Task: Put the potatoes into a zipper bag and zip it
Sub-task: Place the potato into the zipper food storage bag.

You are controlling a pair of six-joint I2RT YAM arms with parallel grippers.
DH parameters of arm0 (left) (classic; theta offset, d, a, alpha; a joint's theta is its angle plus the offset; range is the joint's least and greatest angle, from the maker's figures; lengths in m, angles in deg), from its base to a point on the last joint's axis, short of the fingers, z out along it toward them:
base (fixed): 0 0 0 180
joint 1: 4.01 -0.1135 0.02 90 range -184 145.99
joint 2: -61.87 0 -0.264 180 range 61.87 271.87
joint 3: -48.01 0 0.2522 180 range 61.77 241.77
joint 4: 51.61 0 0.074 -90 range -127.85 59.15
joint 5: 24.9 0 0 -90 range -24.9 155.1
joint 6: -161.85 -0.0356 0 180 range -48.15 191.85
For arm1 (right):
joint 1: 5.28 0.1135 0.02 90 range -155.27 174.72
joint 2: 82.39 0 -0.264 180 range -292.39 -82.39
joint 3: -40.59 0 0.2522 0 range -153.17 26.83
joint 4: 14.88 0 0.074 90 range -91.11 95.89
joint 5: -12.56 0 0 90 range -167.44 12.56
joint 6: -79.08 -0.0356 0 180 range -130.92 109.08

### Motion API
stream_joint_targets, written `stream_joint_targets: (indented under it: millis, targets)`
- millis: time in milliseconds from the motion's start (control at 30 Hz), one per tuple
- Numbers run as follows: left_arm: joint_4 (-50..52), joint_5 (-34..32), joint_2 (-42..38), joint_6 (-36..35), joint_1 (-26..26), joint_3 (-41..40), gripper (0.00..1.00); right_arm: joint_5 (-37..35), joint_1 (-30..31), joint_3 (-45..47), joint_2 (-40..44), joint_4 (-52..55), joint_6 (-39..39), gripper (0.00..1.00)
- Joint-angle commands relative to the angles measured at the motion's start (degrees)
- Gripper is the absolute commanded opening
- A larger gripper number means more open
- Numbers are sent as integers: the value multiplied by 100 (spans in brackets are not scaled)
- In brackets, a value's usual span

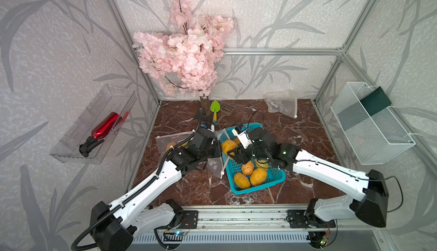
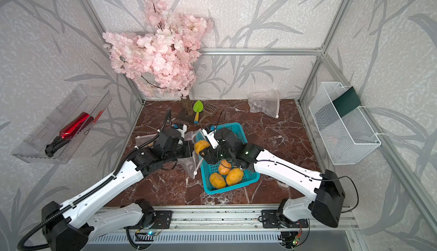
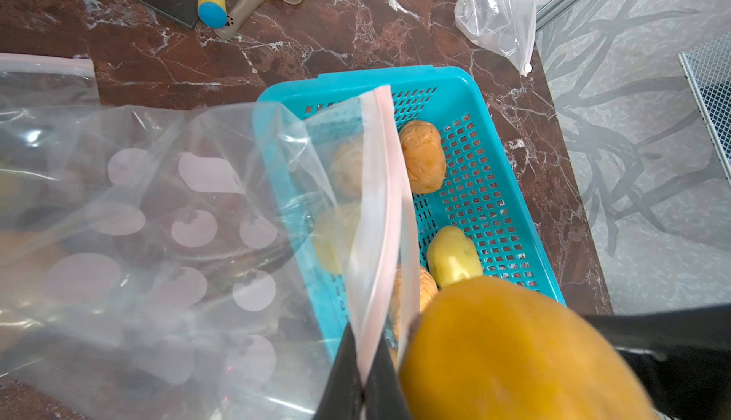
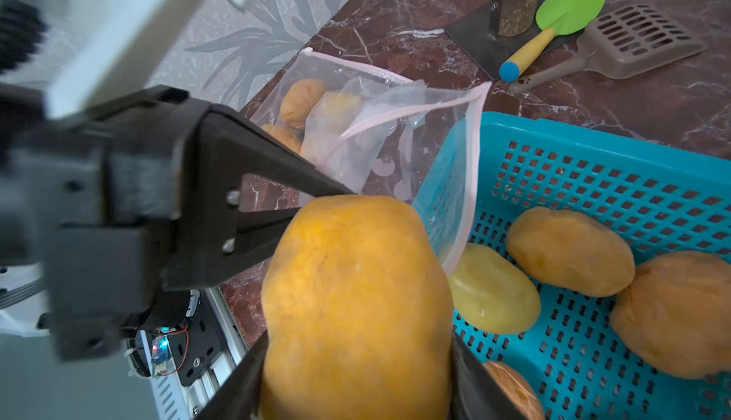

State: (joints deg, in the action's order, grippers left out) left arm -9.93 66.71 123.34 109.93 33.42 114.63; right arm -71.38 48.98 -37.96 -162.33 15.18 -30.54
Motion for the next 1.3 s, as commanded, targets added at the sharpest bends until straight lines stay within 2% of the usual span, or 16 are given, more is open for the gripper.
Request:
stream_joint_targets:
  millis: [0,233,333,533,833,967,1100,1200,1267]
  targets:
    - [-138,-31,-109,-64,32,-63,0,84,5,-109,-263,-196,-92,19]
    - [-188,30,-128,-64,32,-85,0,70,6,-399,-952,-142,-174,19]
    - [-224,113,-135,-64,31,-98,0,62,6,-463,-1079,-213,-230,24]
    - [-261,182,-161,-73,33,-109,0,123,27,-641,-1260,-252,-194,25]
    - [-338,294,-212,-73,39,-150,0,-175,67,-1034,-1684,156,-58,42]
    - [-381,238,-413,-48,38,-226,0,-630,67,-1248,-1979,557,-111,44]
    - [-345,47,-642,-11,30,-288,0,-752,63,-1285,-2076,628,-121,54]
    - [-301,-83,-765,14,34,-318,0,-742,67,-1264,-2041,637,-151,56]
    - [-259,-168,-816,36,36,-323,0,-702,67,-1223,-1975,607,-140,64]
